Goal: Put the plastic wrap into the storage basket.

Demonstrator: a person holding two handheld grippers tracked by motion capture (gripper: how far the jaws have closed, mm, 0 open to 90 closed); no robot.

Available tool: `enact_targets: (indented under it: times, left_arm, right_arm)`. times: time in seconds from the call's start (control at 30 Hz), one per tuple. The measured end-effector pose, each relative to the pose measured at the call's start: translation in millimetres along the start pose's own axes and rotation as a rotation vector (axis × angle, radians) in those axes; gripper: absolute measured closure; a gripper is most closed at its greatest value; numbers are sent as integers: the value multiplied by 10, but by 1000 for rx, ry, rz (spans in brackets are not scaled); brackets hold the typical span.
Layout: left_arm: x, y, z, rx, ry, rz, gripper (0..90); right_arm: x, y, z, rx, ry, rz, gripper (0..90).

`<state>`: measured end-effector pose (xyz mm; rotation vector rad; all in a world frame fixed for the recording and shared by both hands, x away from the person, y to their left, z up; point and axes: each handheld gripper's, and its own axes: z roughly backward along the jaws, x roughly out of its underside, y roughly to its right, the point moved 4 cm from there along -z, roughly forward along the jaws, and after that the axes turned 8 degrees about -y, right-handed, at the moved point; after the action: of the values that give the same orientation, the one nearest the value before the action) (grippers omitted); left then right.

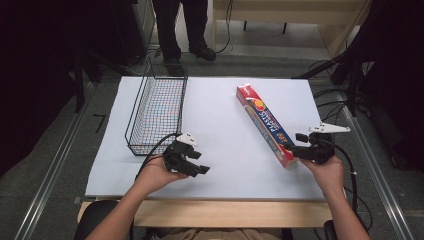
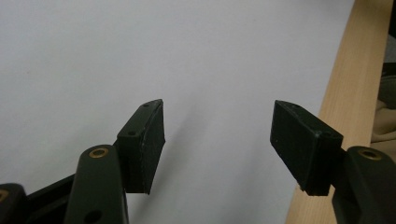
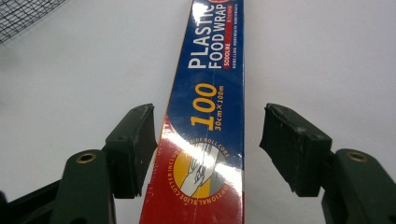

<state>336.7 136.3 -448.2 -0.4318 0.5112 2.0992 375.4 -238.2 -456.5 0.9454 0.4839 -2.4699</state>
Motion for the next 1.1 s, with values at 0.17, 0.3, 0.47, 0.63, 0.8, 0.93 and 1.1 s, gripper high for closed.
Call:
enact_targets:
  times: [0.17,0.3,0.47,0.63,0.8,0.93,1.1]
  left_arm:
    - [0,15,-4,-2,-4,-13,360]
    - [2,1,0,-5,-2,-5,360]
    - [3,-5,7,-4,3,-3,360]
    - [-3,-5,9,-3,2,-3,360]
    - [-23,-3,10,2,8,-1,360]
    - [-29,-1,5,8,8,0,360]
    - [-36,3,16,9,8,-3,377]
  right_arm:
    - [-1,5,-7,1,-4,-3,362]
    - [0,5,-9,1,-9,-2,362]
    - [2,6,-14,1,-13,-8,360]
    - [13,11,-9,5,-19,-7,358]
    - [26,16,1,12,-20,-10,354]
    - [33,20,2,15,-24,-16,347]
    - [40,22,0,27,-33,-15,340]
